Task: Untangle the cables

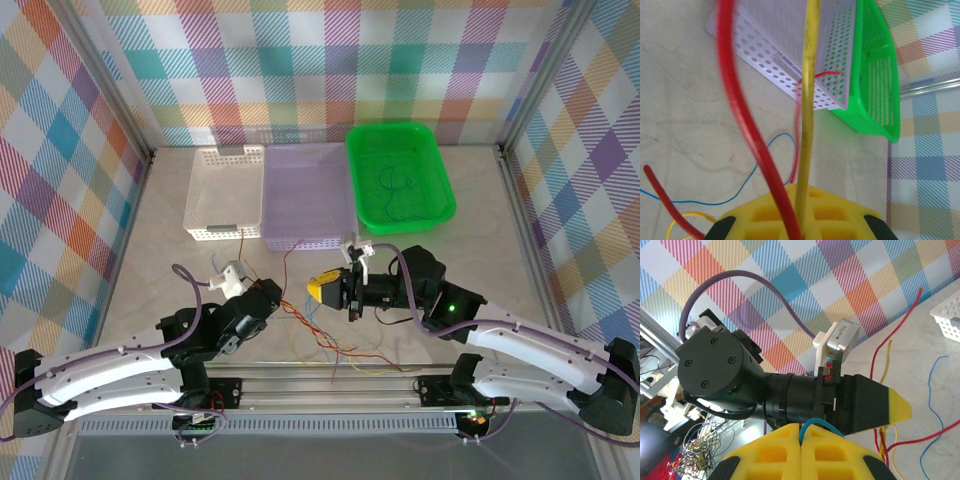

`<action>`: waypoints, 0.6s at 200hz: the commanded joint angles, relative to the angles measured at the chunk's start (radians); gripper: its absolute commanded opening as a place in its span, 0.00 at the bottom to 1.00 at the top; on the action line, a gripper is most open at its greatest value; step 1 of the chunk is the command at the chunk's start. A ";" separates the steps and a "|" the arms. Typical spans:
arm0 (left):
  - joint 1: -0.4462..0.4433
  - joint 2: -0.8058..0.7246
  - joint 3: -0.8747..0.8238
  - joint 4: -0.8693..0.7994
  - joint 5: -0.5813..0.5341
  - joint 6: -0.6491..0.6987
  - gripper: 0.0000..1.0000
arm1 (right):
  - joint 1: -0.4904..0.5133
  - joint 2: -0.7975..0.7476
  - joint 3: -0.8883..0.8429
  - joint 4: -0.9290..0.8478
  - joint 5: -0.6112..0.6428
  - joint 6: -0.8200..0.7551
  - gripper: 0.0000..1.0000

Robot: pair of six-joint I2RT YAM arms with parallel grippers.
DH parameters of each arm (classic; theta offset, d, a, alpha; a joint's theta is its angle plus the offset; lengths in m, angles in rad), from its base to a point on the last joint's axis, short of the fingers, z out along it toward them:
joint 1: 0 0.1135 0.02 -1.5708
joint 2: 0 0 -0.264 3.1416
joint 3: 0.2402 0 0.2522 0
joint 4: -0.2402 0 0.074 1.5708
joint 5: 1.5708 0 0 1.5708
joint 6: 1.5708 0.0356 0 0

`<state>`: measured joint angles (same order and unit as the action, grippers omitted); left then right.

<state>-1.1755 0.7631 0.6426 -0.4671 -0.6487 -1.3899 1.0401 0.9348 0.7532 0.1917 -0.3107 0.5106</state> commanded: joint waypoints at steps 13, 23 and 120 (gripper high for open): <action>0.026 -0.006 0.021 -0.110 -0.032 0.046 0.00 | -0.008 -0.071 0.068 -0.115 0.104 -0.065 0.00; 0.038 -0.001 0.025 -0.141 -0.031 0.057 0.00 | -0.019 -0.086 0.097 -0.162 0.119 -0.088 0.00; 0.324 -0.054 0.020 -0.260 0.075 0.300 0.00 | -0.488 -0.033 0.513 -0.591 -0.030 -0.152 0.00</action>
<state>-0.9127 0.7109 0.6460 -0.6754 -0.6106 -1.2106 0.6312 0.8654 1.1484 -0.2859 -0.2905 0.4015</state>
